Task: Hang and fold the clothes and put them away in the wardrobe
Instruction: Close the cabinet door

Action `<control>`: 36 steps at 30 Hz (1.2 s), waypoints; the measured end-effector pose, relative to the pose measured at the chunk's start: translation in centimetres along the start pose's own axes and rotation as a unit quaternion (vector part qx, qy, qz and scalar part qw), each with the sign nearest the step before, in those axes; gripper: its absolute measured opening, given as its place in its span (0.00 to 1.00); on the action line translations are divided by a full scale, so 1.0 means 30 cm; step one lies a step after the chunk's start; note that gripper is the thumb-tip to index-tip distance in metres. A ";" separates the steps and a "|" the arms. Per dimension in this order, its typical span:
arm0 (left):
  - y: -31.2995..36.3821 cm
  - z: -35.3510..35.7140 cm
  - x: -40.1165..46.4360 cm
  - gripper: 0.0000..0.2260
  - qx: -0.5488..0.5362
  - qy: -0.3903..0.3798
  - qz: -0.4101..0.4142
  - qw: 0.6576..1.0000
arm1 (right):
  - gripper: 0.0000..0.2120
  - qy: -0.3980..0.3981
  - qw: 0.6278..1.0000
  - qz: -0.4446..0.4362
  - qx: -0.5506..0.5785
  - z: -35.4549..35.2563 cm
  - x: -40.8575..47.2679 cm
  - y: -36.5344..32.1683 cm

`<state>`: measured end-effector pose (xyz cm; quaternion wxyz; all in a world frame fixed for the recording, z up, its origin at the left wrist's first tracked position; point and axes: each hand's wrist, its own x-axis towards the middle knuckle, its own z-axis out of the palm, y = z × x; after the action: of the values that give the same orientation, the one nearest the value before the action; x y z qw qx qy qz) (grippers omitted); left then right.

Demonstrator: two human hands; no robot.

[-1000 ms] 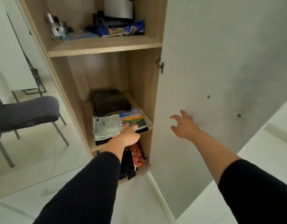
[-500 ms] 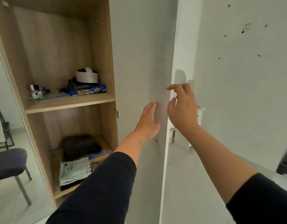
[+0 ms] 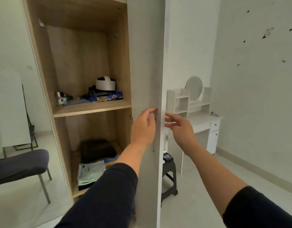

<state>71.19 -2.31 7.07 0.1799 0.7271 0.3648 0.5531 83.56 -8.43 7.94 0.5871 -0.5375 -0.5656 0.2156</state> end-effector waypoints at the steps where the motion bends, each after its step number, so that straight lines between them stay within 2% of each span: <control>1: -0.012 -0.039 -0.011 0.15 0.015 0.033 0.004 0.999 | 0.35 -0.017 1.000 -0.013 -0.010 0.045 -0.012 0.005; 4: -0.049 -0.170 -0.044 0.14 0.030 0.098 0.012 0.995 | 0.39 -0.077 0.992 -0.074 -0.063 0.214 -0.050 0.026; 8: -0.129 -0.359 -0.081 0.11 0.030 0.135 0.009 0.990 | 0.41 -0.141 0.971 -0.165 -0.099 0.436 -0.064 0.009; 11: -0.220 -0.491 -0.091 0.10 0.042 0.154 -0.023 0.987 | 0.40 -0.209 0.937 -0.207 -0.187 0.570 -0.058 0.018; 13: -0.292 -0.577 -0.081 0.11 0.081 0.157 -0.050 0.983 | 0.41 -0.265 0.911 -0.205 -0.239 0.666 -0.049 0.042; 16: -0.413 -0.708 -0.065 0.16 0.185 0.126 -0.083 0.971 | 0.43 -0.300 0.891 -0.206 -0.271 0.833 -0.010 0.076; 19: -0.557 -0.839 -0.047 0.20 0.276 0.081 -0.123 0.950 | 0.44 -0.272 0.887 -0.224 -0.298 1.018 0.040 0.105; 21: -0.654 -0.917 -0.025 0.25 0.346 0.054 -0.173 0.921 | 0.44 -0.252 0.887 -0.220 -0.317 1.130 0.080 0.107; 24: -0.764 -0.992 0.019 0.31 0.438 -0.040 -0.236 0.866 | 0.42 -0.250 0.879 -0.200 -0.354 1.258 0.147 0.094; 27: -0.849 -1.034 0.086 0.33 0.465 -0.101 -0.252 0.843 | 0.41 -0.266 0.862 -0.175 -0.395 1.369 0.231 0.113; 29: -0.893 -1.049 0.120 0.34 0.464 -0.111 -0.254 0.841 | 0.40 -0.273 0.851 -0.160 -0.420 1.417 0.270 0.140; 33: -0.992 -1.071 0.114 0.39 0.435 -0.086 -0.227 0.867 | 0.40 -0.285 0.832 -0.167 -0.447 1.441 0.302 0.153; 34: -0.997 -1.069 0.108 0.38 0.425 -0.055 -0.202 0.881 | 0.40 -0.298 0.828 -0.164 -0.445 1.435 0.309 0.150; 36: -1.008 -1.057 0.043 0.32 0.425 -0.063 -0.200 0.881 | 0.38 -0.345 0.837 -0.154 -0.396 1.395 0.340 0.118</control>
<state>31.65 14.34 -1.91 -0.0171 0.6786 0.6902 0.2508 50.06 17.73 0.17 0.1166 -0.5207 -0.8441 0.0521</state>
